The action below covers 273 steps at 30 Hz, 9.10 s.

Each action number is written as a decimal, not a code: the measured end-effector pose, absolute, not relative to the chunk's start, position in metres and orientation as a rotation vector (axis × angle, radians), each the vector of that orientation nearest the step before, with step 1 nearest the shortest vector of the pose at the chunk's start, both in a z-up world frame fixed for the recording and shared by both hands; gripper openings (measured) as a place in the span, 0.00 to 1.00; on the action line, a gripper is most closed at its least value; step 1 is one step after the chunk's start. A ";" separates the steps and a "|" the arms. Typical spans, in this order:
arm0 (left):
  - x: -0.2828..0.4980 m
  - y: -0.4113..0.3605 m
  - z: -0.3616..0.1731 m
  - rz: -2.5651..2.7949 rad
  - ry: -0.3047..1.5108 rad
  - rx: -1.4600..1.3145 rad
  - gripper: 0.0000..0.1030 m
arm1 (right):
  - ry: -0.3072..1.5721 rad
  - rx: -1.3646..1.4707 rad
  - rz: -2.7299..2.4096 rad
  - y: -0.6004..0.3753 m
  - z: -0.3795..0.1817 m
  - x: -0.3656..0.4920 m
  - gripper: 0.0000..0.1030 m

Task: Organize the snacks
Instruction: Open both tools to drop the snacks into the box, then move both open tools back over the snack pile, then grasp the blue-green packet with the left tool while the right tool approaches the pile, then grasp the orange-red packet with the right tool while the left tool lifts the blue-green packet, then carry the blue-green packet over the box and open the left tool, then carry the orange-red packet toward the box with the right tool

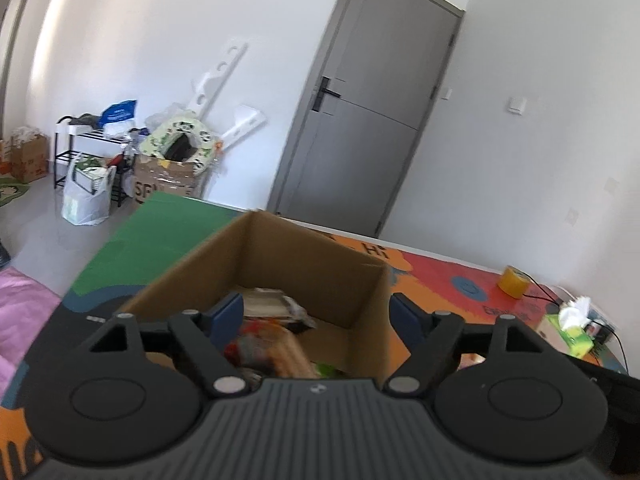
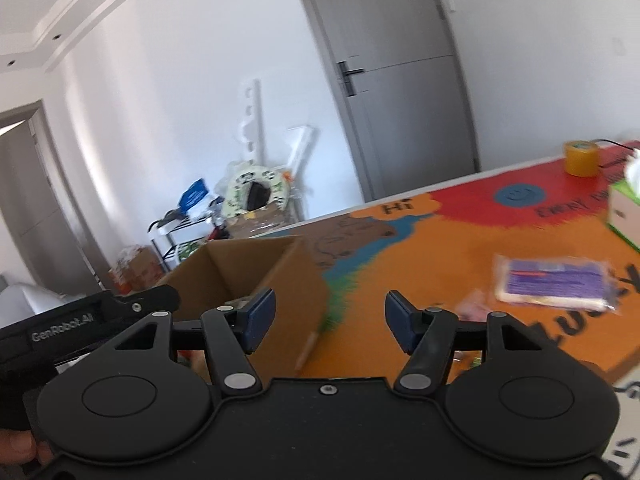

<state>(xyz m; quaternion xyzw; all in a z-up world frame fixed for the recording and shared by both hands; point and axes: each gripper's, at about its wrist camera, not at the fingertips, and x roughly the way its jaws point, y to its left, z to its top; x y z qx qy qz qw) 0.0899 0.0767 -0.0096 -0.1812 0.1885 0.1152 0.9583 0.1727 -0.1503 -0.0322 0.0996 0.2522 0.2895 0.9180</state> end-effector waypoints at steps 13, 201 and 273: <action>0.093 0.027 -0.006 0.154 0.381 -0.326 0.88 | 0.509 0.257 0.509 -0.207 -0.039 0.167 0.72; 0.078 0.114 -0.017 0.343 0.405 -0.402 0.42 | 0.736 0.106 0.748 -0.147 -0.083 0.155 0.54; 0.042 0.160 -0.002 0.400 0.339 -0.433 0.88 | 0.551 0.056 0.724 -0.083 -0.002 0.203 0.18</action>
